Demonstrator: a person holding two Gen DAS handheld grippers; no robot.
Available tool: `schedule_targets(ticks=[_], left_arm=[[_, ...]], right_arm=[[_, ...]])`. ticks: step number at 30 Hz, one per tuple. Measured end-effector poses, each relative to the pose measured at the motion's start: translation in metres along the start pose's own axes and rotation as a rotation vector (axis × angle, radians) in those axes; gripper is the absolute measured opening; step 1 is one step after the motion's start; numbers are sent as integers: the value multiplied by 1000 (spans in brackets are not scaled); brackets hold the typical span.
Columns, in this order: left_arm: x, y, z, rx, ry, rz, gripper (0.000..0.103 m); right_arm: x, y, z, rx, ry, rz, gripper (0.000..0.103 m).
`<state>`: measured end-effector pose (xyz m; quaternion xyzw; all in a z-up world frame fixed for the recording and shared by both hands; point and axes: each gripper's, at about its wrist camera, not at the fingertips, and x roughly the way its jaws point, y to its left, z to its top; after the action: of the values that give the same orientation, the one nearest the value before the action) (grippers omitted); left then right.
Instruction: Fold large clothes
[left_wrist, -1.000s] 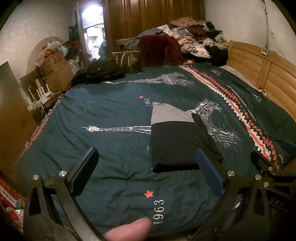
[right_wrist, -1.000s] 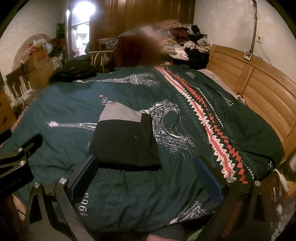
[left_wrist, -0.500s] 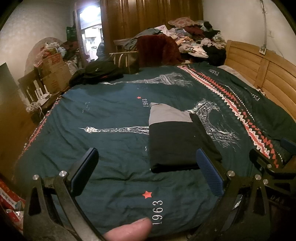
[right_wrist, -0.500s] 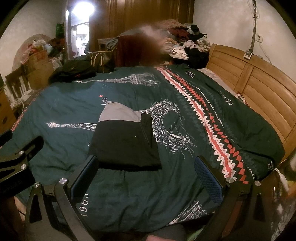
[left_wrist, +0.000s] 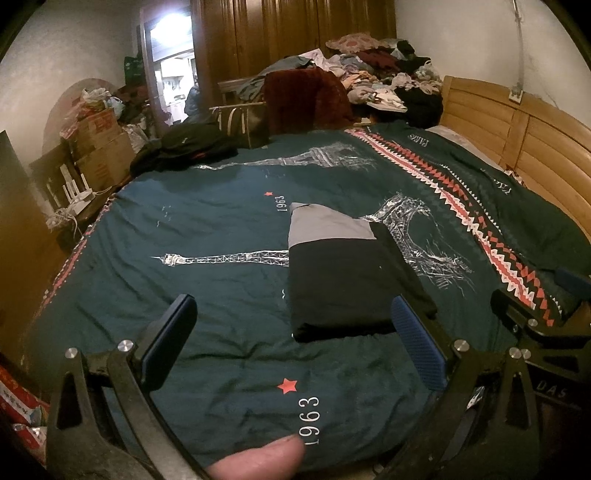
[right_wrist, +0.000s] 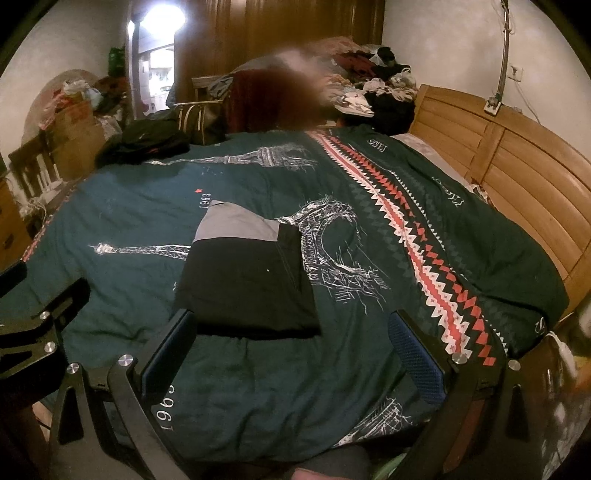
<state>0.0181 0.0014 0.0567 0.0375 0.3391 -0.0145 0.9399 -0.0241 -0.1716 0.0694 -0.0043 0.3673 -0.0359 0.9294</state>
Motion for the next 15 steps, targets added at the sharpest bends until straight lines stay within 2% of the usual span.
schedule_targets(ticks=[15], left_arm=[[4, 1, -5, -5, 15, 4, 103]], right_arm=[[1, 0, -3, 1, 6, 2, 103]])
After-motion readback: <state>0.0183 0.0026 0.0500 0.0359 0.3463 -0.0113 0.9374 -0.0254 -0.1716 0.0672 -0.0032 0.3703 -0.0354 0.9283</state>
